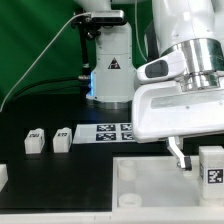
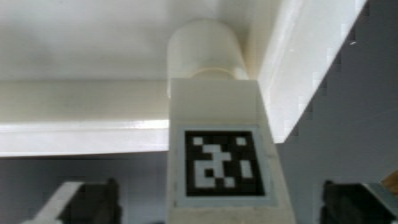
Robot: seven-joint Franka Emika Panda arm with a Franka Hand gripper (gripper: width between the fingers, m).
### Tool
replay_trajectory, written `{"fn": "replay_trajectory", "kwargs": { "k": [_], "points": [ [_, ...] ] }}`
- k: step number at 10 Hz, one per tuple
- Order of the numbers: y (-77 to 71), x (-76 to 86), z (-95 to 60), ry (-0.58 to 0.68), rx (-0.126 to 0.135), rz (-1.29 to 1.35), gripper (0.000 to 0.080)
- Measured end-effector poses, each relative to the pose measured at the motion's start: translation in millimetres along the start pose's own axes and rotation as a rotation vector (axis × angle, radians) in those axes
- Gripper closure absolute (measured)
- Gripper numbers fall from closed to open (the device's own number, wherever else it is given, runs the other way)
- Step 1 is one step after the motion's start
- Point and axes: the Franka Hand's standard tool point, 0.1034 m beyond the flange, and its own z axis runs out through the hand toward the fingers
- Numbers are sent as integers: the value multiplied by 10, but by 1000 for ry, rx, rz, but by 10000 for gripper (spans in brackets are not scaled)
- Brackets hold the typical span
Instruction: Assemble one leg
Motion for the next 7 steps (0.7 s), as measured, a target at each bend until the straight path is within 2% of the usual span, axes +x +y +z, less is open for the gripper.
{"fn": "replay_trajectory", "kwargs": {
  "k": [7],
  "points": [
    [1, -8, 5, -1, 0, 0, 151]
  ]
}}
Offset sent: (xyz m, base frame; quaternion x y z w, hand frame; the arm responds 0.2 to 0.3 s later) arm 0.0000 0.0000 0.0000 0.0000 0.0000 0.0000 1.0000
